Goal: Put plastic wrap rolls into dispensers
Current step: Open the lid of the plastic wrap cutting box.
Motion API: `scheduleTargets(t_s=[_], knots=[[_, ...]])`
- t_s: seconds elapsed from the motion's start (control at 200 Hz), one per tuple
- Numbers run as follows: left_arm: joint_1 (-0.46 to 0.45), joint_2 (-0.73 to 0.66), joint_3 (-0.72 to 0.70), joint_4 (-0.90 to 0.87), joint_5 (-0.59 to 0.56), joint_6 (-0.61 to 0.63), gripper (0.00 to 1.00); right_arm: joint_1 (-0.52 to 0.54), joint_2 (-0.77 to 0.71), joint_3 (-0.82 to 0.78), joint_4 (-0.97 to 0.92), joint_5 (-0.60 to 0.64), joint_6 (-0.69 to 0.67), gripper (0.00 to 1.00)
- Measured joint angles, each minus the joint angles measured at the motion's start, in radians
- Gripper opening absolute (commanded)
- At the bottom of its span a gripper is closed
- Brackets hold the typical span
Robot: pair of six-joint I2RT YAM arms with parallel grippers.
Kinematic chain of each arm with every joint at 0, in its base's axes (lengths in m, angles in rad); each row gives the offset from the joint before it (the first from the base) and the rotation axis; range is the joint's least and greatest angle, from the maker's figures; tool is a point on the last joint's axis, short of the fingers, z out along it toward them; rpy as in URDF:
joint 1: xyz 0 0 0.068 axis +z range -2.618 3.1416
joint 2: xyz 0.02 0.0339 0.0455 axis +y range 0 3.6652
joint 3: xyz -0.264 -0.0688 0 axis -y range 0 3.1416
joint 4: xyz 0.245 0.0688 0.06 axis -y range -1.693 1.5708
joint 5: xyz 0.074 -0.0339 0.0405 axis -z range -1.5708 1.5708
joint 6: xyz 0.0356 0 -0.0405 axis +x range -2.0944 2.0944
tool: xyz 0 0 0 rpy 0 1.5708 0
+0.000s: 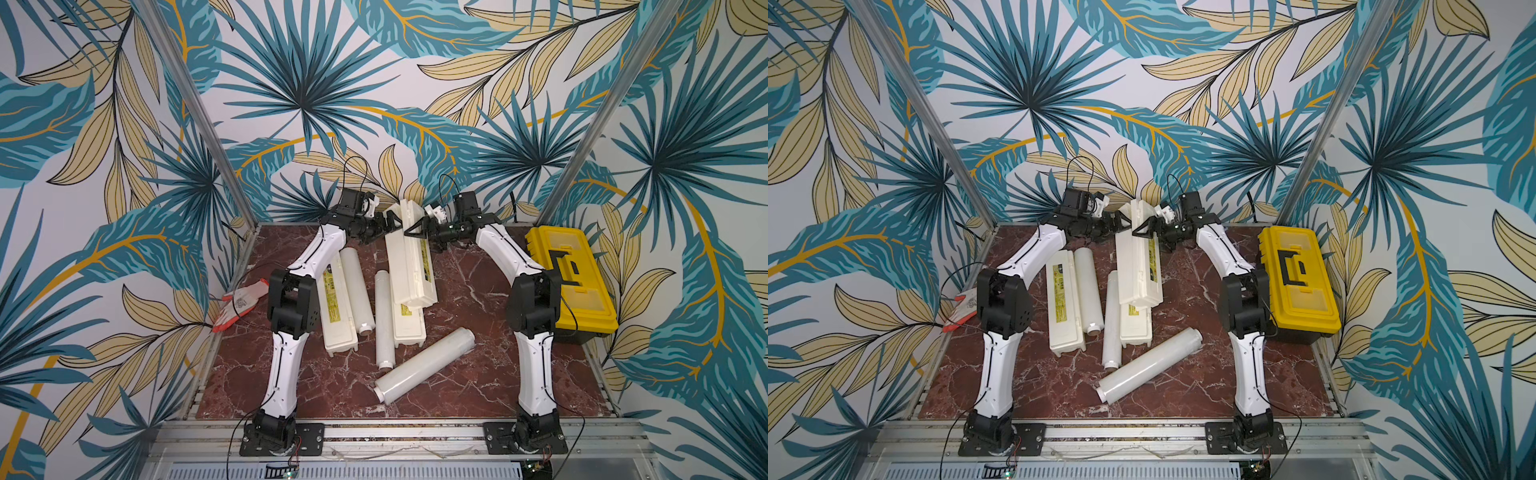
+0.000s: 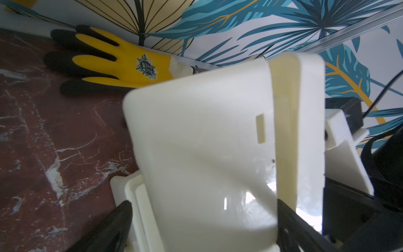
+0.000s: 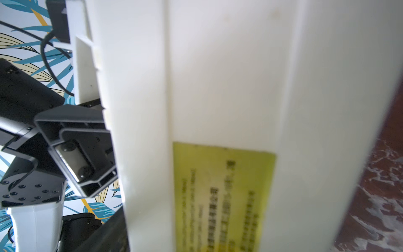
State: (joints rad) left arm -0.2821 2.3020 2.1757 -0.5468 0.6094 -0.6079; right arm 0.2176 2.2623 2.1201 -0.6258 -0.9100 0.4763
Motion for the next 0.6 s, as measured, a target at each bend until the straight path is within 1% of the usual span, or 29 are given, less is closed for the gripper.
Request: scheduleTargets(t_s=[0.21,0.476,0.601], knots=[[-0.005,0.002,0.005,0.007,-0.047,-0.028,1.00,0.004,0.000,0.001,-0.003,0.014,0.000,0.51],[-0.051,0.003,0.018,-0.019,-0.194,0.008,1.00,0.007,0.014,0.060,-0.090,0.087,0.006,0.51],[-0.065,0.002,0.019,-0.027,-0.238,0.031,0.95,0.008,0.024,0.082,-0.124,0.104,0.006,0.51]])
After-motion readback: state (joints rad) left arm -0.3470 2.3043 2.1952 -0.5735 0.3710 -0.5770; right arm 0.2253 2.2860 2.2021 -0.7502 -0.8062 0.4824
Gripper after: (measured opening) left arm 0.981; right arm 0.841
